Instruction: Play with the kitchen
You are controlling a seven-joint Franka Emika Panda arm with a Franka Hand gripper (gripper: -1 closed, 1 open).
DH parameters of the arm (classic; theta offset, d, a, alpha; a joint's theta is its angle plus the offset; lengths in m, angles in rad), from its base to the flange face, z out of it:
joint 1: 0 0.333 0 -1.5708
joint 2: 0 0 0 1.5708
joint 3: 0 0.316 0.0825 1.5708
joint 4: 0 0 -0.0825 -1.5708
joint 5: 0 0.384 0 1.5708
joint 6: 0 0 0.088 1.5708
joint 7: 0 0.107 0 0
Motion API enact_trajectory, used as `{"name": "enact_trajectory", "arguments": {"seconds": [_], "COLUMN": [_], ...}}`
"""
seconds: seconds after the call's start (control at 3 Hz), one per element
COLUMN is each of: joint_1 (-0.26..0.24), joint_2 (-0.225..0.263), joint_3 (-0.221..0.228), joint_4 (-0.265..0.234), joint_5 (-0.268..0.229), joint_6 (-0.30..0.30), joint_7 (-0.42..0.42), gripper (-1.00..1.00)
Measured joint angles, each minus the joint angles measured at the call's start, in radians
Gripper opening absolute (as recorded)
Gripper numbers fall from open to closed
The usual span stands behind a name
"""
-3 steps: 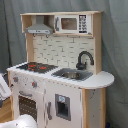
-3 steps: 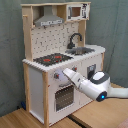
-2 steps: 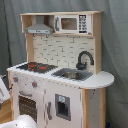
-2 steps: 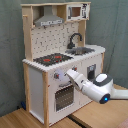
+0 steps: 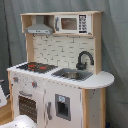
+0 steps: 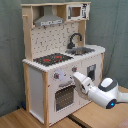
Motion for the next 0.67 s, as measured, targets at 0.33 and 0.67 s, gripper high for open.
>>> {"name": "enact_trajectory", "arguments": {"seconds": [0.33,0.67], "joint_1": [0.025,0.028], "joint_2": [-0.009,-0.025], "joint_3": [0.017,0.030], "joint_4": [-0.035,-0.064], "joint_5": [0.000,-0.001], "joint_6": [0.001,0.006], "joint_7": [0.113,0.229], "gripper": [1.00,1.00]}}
